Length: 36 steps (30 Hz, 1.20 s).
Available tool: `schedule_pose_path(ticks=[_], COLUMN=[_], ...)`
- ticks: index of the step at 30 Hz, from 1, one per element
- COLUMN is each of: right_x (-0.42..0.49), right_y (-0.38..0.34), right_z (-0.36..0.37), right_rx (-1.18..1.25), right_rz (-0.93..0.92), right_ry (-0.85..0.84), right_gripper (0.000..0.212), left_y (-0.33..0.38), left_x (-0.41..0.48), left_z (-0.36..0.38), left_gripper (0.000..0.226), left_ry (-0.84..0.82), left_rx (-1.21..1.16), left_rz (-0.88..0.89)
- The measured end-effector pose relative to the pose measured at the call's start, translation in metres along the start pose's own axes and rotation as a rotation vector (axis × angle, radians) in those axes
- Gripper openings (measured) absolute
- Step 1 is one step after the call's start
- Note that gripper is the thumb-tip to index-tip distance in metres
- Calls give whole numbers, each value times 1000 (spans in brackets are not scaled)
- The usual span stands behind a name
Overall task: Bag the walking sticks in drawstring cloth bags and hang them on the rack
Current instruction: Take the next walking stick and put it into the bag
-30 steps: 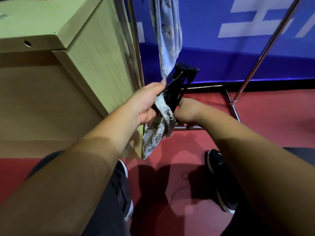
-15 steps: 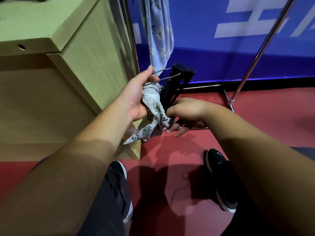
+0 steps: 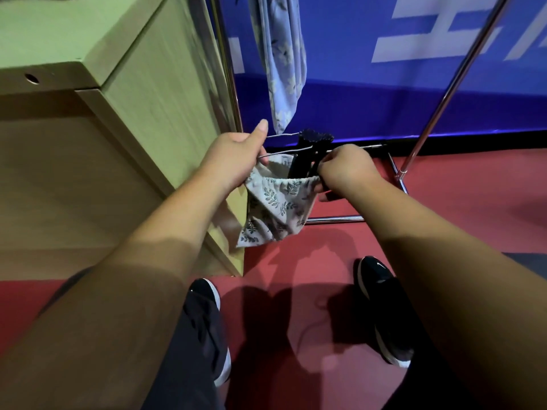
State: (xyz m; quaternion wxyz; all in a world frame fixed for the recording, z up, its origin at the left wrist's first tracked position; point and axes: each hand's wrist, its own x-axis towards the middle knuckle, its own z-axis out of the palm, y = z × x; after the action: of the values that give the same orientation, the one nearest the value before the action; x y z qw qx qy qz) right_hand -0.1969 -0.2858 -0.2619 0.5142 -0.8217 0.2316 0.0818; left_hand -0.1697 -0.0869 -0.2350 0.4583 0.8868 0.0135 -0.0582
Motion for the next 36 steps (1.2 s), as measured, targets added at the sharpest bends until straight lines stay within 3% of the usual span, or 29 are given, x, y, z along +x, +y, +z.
schedule_pose_path(ticks=[4, 7, 12, 15, 19, 23, 30, 33, 36], right_x=[5, 9, 10, 8, 11, 12, 9, 1, 0], right_y=[0, 2, 6, 11, 22, 24, 31, 29, 24], right_z=[-4, -7, -11, -15, -16, -19, -20, -18, -17], right_rx=[220, 209, 13, -316, -514, -635, -690, -751, -597], right_rz=[5, -30, -107, -190, -309, -281, -211, -193, -145], right_ry=[-26, -19, 40, 92, 237, 268, 126, 24, -13], right_gripper=[13, 23, 37, 38, 31, 21, 24, 24, 34], left_y=[-8, -9, -15, -15, -16, -18, -20, -21, -16], left_x=[8, 13, 16, 17, 17, 17, 23, 25, 27], left_z=[-4, -7, -8, -4, -5, -6, 0, 2, 3], left_gripper=[68, 64, 61, 61, 67, 69, 67, 70, 70], left_ry=[90, 145, 207, 200, 203, 228, 173, 200, 179], left_rx=[93, 104, 241, 269, 226, 216, 62, 112, 12], left_rz=[30, 18, -3, -14, -38, -41, -66, -53, -95])
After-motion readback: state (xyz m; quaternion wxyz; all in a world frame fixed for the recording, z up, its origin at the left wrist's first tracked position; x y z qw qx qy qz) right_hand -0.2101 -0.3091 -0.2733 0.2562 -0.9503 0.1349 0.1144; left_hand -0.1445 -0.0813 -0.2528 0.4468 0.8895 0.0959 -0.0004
